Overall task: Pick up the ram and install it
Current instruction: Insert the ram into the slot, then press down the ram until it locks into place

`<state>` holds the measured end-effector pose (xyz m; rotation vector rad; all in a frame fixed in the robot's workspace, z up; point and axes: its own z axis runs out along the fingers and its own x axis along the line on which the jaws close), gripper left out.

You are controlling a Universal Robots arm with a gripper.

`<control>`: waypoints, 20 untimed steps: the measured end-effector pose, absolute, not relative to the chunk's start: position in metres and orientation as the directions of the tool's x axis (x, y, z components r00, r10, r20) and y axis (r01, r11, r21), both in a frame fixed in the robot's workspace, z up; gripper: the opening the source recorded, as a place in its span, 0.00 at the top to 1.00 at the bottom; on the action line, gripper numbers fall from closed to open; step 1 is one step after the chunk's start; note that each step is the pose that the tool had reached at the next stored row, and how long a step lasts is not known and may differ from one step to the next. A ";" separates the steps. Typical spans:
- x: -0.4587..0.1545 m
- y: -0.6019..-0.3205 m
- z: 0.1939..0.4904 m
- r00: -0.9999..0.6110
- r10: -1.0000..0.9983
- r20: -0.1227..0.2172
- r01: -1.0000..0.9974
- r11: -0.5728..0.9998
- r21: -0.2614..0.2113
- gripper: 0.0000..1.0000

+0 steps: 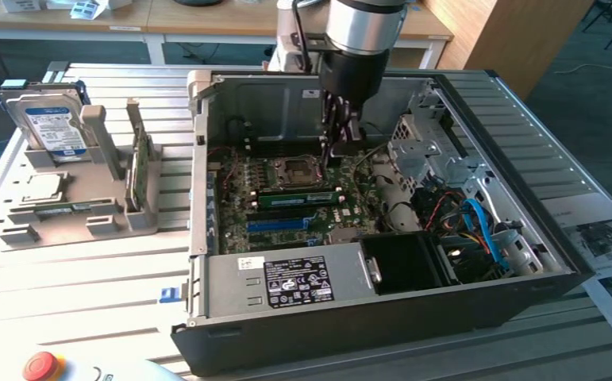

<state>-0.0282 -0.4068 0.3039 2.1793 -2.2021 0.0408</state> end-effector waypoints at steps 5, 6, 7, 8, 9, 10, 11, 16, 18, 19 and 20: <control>-0.028 -0.407 0.317 -0.010 -0.999 0.052 -1.000 0.011 0.012 0.75; -0.028 -0.407 0.319 -0.010 -0.999 0.052 -1.000 0.011 0.012 0.75; -0.028 -0.407 0.322 -0.010 -0.999 0.052 -1.000 0.011 0.012 0.75; -0.028 -0.407 0.324 -0.010 -0.999 0.053 -1.000 0.011 0.012 0.75; -0.028 -0.407 0.325 -0.010 -0.999 0.053 -1.000 0.011 0.012 0.75; -0.028 -0.407 0.325 -0.010 -0.999 0.053 -1.000 0.011 0.012 0.75; -0.028 -0.407 0.325 -0.010 -0.999 0.053 -1.000 0.011 0.012 0.75; -0.028 -0.407 0.325 -0.010 -0.999 0.053 -1.000 0.011 0.012 0.75; -0.028 -0.407 0.326 -0.010 -0.999 0.053 -1.000 0.011 0.012 0.75; -0.028 -0.407 0.325 -0.010 -0.999 0.053 -1.000 0.011 0.012 0.75; -0.028 -0.407 0.326 -0.010 -0.999 0.053 -1.000 0.011 0.012 0.75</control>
